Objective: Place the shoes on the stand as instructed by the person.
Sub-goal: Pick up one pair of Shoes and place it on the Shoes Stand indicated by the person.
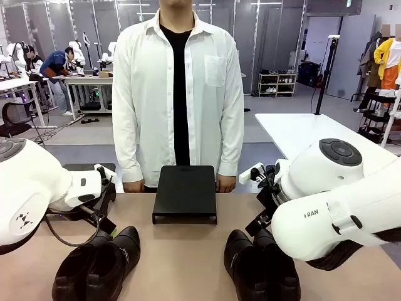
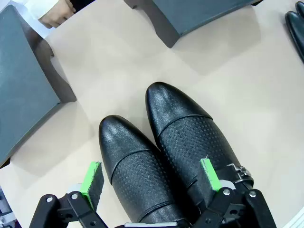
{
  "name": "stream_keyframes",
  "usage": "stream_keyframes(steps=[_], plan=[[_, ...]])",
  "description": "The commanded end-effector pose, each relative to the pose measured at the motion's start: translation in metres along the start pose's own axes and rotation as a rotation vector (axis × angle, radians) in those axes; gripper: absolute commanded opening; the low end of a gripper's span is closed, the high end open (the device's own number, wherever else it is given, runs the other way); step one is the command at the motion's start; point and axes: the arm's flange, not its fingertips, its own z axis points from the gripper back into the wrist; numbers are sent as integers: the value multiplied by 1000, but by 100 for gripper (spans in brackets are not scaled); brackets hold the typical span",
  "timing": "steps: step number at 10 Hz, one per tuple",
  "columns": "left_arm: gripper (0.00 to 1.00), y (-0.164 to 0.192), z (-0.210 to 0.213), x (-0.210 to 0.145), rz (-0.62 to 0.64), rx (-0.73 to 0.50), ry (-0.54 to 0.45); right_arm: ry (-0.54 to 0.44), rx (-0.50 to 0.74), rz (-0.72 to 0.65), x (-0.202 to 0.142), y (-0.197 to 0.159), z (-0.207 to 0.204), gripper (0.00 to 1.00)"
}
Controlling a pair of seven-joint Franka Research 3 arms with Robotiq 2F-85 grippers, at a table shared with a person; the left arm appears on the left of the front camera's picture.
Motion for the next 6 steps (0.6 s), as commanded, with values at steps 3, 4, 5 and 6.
stream_keyframes(steps=[3,4,5,6], plan=[[100,0,0,0,-1,0,0,0,0,0,0,0,0,100],[100,0,0,0,-1,0,0,0,0,0,0,0,0,100],[100,0,0,0,-1,0,0,0,0,0,0,0,0,100],[100,0,0,0,-1,0,0,0,0,0,0,0,0,100]])
